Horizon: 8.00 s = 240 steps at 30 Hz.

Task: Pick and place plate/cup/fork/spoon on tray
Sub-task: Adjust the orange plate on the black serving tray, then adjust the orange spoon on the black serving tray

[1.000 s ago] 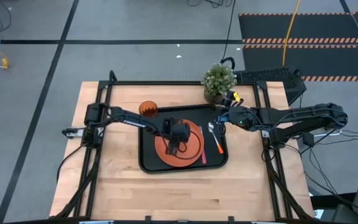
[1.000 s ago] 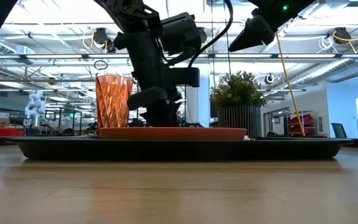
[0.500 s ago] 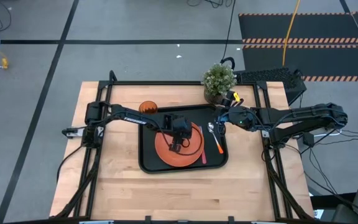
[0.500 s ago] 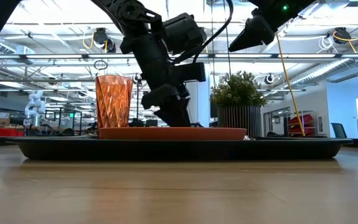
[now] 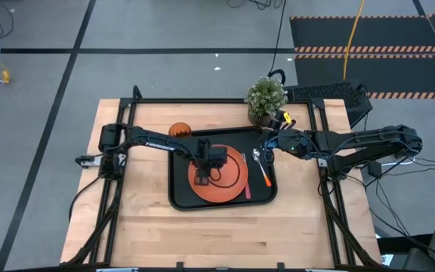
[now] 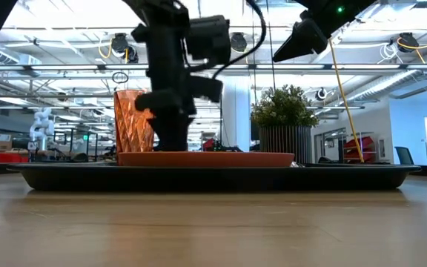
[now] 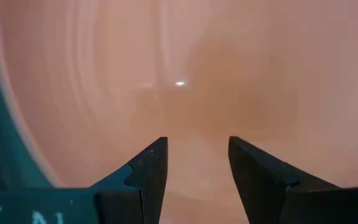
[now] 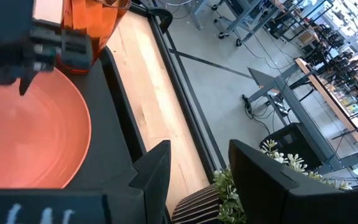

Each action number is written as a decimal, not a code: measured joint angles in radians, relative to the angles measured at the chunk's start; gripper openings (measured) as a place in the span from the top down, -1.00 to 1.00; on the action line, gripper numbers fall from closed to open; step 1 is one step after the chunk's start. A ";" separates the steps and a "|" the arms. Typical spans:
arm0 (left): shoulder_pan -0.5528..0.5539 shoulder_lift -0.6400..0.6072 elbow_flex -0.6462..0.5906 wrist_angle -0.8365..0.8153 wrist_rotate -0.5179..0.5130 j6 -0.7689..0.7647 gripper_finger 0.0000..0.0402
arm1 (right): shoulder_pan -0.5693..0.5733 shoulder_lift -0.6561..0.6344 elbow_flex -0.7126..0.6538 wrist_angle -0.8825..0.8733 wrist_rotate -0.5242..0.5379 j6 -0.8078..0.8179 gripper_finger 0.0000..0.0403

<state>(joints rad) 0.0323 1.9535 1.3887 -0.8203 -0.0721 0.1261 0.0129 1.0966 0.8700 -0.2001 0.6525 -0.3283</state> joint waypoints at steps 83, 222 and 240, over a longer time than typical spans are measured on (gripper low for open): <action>0.038 0.014 -0.180 0.223 0.038 0.005 0.14 | 0.000 0.000 0.000 -0.014 0.003 0.019 0.22; 0.724 -0.380 -0.358 1.330 1.103 -0.031 0.14 | -0.365 0.511 -0.014 0.012 -0.707 0.244 0.22; 0.723 -0.380 -0.358 1.323 1.103 -0.027 0.14 | -0.344 0.513 -0.014 -0.100 -0.732 0.296 0.22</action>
<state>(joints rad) 0.7553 1.5734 1.0309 0.5028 1.0310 0.0986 -0.3309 1.6100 0.8555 -0.2998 -0.0792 -0.0319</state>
